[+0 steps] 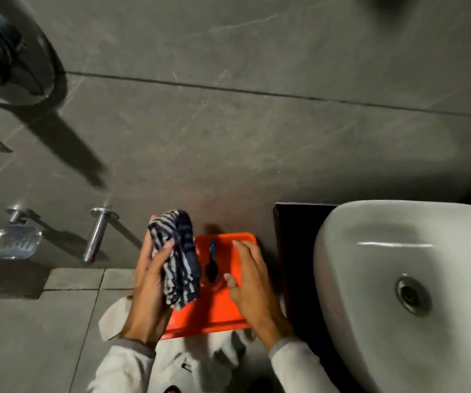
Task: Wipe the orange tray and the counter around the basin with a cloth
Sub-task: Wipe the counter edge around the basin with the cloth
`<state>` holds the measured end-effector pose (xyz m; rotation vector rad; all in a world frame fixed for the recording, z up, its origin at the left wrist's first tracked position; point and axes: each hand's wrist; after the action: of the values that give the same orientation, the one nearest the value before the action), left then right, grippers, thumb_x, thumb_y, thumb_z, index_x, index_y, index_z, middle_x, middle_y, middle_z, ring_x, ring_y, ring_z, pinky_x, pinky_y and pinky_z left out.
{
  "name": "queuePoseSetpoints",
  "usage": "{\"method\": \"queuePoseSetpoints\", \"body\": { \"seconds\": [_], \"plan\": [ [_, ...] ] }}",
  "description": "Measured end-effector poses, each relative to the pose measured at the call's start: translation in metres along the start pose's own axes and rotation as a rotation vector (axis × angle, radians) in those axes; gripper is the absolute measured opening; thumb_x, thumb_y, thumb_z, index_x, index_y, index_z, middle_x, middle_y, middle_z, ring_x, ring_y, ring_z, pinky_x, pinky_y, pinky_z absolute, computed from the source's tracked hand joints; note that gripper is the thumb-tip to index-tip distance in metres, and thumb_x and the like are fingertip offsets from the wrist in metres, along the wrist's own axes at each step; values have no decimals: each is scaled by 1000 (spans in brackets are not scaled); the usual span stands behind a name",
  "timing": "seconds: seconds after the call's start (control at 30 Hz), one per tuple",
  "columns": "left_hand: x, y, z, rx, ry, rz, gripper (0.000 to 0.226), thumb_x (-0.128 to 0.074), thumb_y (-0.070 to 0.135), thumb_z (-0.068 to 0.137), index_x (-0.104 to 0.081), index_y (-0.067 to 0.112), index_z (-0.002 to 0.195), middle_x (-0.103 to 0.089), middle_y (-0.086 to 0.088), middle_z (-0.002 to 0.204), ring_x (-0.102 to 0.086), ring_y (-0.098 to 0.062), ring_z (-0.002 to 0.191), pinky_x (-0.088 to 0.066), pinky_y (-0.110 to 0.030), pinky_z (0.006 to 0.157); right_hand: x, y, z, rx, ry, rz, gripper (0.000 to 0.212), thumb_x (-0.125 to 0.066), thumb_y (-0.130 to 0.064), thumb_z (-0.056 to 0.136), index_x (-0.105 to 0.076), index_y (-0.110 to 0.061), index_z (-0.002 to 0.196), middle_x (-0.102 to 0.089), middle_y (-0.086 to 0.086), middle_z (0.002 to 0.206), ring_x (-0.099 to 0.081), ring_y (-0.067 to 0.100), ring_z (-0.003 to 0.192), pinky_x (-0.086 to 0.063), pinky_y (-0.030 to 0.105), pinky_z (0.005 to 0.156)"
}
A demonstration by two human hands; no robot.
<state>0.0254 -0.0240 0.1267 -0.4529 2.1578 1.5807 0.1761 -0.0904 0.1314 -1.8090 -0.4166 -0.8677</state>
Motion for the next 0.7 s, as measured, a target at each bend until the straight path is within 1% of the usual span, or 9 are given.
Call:
{"method": "queuePoseSetpoints", "body": {
  "seconds": [0.1,0.17,0.3,0.37,0.43,0.5,0.57,0.63,0.7],
  "plan": [
    [-57,-11,15,-226,-81,407,48,-54,7,103,-53,28,146,-57,10,152,-51,-4,141,-41,-25,121,62,4,-38,203,505,-19,39,-66,-7,90,-61,-12,129,-63,11,134,-55,18,128,-35,21,114],
    [-95,-40,24,-415,-217,663,50,-50,7,102,-46,18,151,-42,-2,164,-36,-10,153,-27,-25,128,99,23,-68,189,621,-89,40,-63,-31,93,-61,-22,132,-63,5,137,-55,18,132,-42,28,112],
    [-156,-126,35,-568,-671,1179,58,-43,-3,104,-26,4,159,-8,-16,172,-3,-32,161,-10,-49,134,140,74,-116,3,506,-387,75,-34,-71,93,-65,-14,132,-63,14,140,-55,33,135,-46,57,109],
    [-162,-159,39,-590,-789,1485,64,-43,13,103,-18,9,162,-1,-11,173,-2,-32,161,-11,-50,133,144,98,-132,13,378,-487,79,-21,-76,93,-67,-21,128,-56,8,149,-40,14,147,-29,46,121],
    [-156,-167,48,-664,-787,1592,69,-49,22,99,-23,11,161,-12,-12,173,-12,-33,161,-18,-51,132,149,114,-143,48,264,-535,66,-23,-74,94,-55,-28,129,-30,-14,165,-5,-4,154,-8,30,125],
    [-151,-168,42,-642,-787,1580,69,-53,25,99,-25,10,161,-17,-12,173,-16,-32,160,-23,-49,130,151,136,-153,78,170,-700,66,-41,-72,85,-49,-27,133,-36,-9,162,7,0,155,-10,40,122],
    [-145,-165,19,-604,-709,1555,66,-49,25,104,-19,12,162,-12,-9,174,-8,-27,162,-20,-45,131,157,141,-154,79,94,-771,80,-50,-71,73,-45,-27,139,-48,6,157,-2,11,157,-19,52,118],
    [-135,-173,-25,-585,-587,1472,64,-49,17,105,-20,11,161,-12,-11,173,-5,-28,162,-16,-46,134,166,135,-156,57,14,-783,95,-45,-86,69,-45,-24,141,-57,13,148,-25,23,148,-26,59,111],
    [-117,-188,-84,-498,-497,1436,69,-61,12,99,-27,8,159,-19,-15,171,-11,-32,161,-21,-49,132,165,119,-154,60,39,-764,94,-44,-85,71,-61,-19,135,-62,14,138,-44,28,136,-29,60,108]
  ]
}}
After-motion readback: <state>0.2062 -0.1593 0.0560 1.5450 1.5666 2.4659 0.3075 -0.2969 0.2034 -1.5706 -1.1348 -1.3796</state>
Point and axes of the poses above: each hand's wrist, its own z-axis towards the middle knuckle, its own x-axis out of the back of the hand, y = z × x
